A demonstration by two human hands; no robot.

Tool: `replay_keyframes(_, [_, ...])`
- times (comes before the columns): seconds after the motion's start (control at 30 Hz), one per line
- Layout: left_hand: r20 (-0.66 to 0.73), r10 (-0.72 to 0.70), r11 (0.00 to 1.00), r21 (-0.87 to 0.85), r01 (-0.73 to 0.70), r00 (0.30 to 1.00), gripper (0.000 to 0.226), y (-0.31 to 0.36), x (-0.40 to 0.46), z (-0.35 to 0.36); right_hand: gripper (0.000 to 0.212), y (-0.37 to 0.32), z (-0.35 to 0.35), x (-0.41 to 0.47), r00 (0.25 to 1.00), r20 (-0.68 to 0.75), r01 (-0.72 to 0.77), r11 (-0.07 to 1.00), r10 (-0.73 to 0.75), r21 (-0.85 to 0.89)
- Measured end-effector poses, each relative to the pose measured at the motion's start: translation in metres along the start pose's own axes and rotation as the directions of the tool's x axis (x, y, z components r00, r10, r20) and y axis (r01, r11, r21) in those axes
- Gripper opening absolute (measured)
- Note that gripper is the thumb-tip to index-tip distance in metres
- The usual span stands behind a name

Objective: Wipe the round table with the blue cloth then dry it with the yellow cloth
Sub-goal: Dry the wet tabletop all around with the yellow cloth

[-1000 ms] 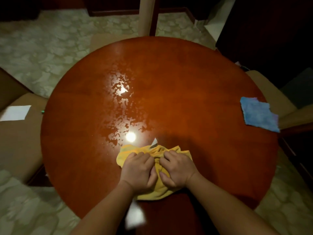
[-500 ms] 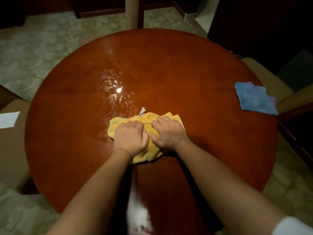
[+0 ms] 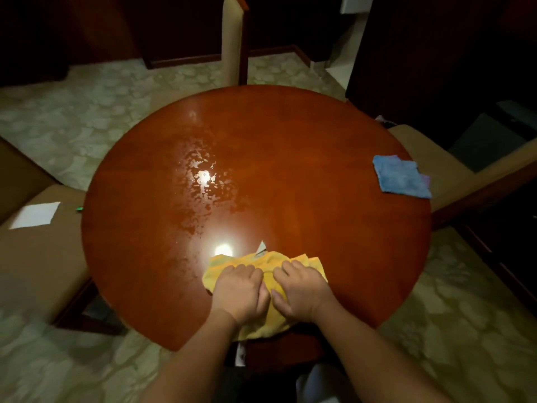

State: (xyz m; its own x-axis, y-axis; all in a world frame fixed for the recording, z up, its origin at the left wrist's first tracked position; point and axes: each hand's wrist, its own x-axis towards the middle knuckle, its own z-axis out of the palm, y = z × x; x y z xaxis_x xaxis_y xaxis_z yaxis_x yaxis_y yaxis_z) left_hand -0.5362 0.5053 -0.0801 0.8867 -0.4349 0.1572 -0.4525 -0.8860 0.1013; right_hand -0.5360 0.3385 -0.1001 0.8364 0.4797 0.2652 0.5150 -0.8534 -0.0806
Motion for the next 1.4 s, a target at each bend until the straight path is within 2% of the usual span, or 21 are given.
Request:
replay_keyframes(0.33, [-0.077,0.025,0.991,-0.128,-0.035,0.997,0.020,-0.012,0.021,0.012,0.034,0.024,0.009,0.017,0.994,-0.042,0.102,0.989,-0.098,0.106])
replay_keyframes(0.47, [-0.109,-0.050,0.993,-0.111,0.038,0.993,0.021,-0.022,0.058,0.014,0.031,0.054,0.018,0.061,0.990,-0.067,0.134,0.975,-0.123,0.177])
replay_keyframes(0.57, [-0.128,-0.118,0.993,-0.032,0.114,0.985,0.022,-0.031,0.086,0.019,0.028,0.078,0.026,0.094,0.983,-0.074,0.179,0.968,-0.169,0.178])
replay_keyframes(0.67, [-0.095,-0.136,0.991,0.002,0.136,0.986,0.024,-0.035,0.097,0.021,0.038,0.079,0.029,0.099,0.988,-0.094,0.140,0.972,-0.124,0.187])
replay_keyframes(0.83, [-0.039,-0.073,0.997,0.012,0.073,0.997,0.026,-0.022,0.080,0.014,0.040,0.055,0.014,0.067,0.991,-0.110,-0.062,0.989,0.077,0.135])
replay_keyframes(1.0, [0.005,0.033,0.998,-0.048,-0.032,0.999,0.023,0.027,0.039,0.009,0.034,0.043,-0.007,-0.010,0.992,-0.046,-0.108,0.988,0.113,0.109])
replay_keyframes(1.13, [-0.022,0.146,0.980,-0.132,-0.147,0.989,0.023,0.050,0.020,0.009,0.027,0.040,-0.021,-0.051,0.997,0.006,-0.080,0.993,0.080,0.090])
replay_keyframes(1.3, [-0.013,0.194,0.970,-0.145,-0.194,0.981,0.022,0.045,0.035,0.012,0.025,0.056,-0.017,-0.042,0.999,0.039,0.016,0.995,-0.020,0.093])
replay_keyframes(1.4, [0.001,0.230,0.963,-0.145,-0.227,0.973,0.024,0.040,0.056,0.016,0.025,0.069,-0.013,-0.034,1.000,0.022,0.008,0.996,-0.010,0.087])
